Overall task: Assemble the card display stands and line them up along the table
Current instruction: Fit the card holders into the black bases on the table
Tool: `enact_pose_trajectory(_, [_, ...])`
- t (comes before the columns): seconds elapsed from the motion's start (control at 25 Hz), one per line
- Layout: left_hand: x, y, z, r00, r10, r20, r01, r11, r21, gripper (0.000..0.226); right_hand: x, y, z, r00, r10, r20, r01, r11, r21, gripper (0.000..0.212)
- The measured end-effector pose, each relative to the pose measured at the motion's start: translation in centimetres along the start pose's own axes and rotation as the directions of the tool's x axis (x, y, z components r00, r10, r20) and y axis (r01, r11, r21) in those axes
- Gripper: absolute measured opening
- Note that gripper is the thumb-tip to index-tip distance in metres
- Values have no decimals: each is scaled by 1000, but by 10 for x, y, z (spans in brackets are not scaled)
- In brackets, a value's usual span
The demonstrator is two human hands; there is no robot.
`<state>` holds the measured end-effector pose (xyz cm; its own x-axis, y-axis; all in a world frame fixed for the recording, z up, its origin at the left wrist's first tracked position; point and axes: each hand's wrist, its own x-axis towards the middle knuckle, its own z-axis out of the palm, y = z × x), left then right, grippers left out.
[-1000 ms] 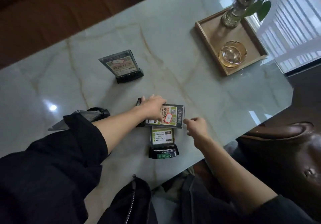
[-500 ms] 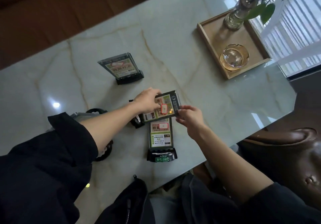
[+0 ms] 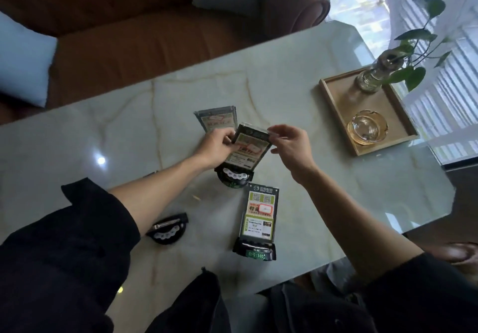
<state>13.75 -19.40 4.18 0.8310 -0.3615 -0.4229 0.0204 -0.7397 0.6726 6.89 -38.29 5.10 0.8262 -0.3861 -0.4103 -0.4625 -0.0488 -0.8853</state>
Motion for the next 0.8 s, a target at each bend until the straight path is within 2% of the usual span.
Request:
enact_pose_trajectory(0.24, [-25,-15,0,997,4,-81,-7,999,-31,16,-1,-13,16,991,-108,81,120,980,-156,15])
enact_pose_trajectory(0.52, [-40,-36,-13,970,-114,-213,107,993,-43,15,-8,-19,45,947,-266,181,315,878,-360,21])
enact_pose_trajectory(0.68, [-46,-44,-15,964,-169,-204,155,984,-83,18,-17,-23,55,925,-293,240,370,839,-400,23])
enact_pose_trajectory(0.8, [-50,-47,-13,957,-224,-185,198,969,-151,29,-22,-24,58,908,-311,280,407,811,-420,27])
